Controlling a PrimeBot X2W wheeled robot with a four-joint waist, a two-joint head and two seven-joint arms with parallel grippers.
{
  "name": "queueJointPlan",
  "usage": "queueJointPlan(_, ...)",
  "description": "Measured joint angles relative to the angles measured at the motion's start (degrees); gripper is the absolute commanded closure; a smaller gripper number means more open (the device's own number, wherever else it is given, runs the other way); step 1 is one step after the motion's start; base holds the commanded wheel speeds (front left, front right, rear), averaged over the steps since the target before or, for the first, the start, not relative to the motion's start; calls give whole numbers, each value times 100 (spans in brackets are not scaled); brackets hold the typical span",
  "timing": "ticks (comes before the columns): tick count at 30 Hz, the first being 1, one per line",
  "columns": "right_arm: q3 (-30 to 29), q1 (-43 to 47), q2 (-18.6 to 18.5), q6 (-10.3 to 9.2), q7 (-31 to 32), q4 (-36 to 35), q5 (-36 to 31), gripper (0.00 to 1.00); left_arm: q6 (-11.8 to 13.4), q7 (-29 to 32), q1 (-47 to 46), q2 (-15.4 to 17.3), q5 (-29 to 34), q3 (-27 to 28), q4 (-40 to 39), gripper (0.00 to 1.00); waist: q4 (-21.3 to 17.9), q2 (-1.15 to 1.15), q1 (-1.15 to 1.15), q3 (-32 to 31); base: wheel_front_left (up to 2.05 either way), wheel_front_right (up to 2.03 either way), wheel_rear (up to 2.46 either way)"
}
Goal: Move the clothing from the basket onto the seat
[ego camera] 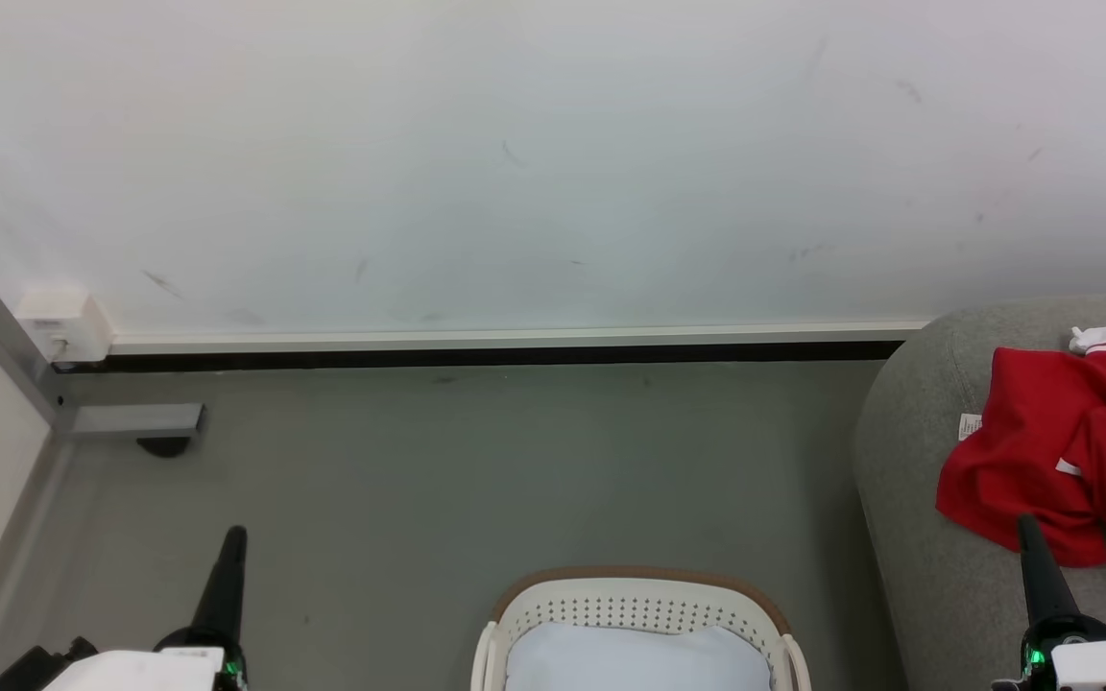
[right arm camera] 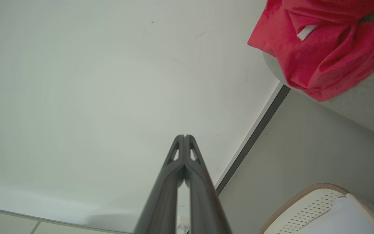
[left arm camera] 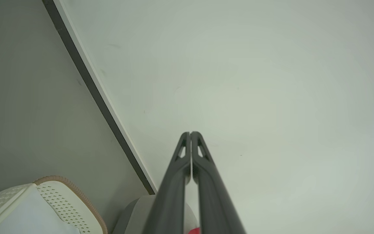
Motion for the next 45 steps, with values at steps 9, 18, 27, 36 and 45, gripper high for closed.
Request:
queueJointPlan(9,-49,-38,-13,0,100,22,410,100,0,103,-48,-30,-377,36,34,100,26,0,0,-5,0,0,0)
queueJointPlan(18,-96,-83,-25,0,176,48,787,100,0,201,-103,-56,-730,66,65,100,52,0,0,-9,0,0,0)
queueJointPlan(27,-148,-112,-37,0,283,80,1165,100,0,308,-152,-82,-1096,100,96,100,81,0,0,-14,0,0,0)
queueJointPlan(36,-194,-129,-45,0,353,103,1469,100,0,398,-193,-102,-1385,126,120,100,104,0,0,-18,0,0,0)
queueJointPlan(45,-211,-133,-42,0,359,104,1469,100,0,399,-198,-108,-1388,131,121,100,104,0,0,-18,0,0,0)
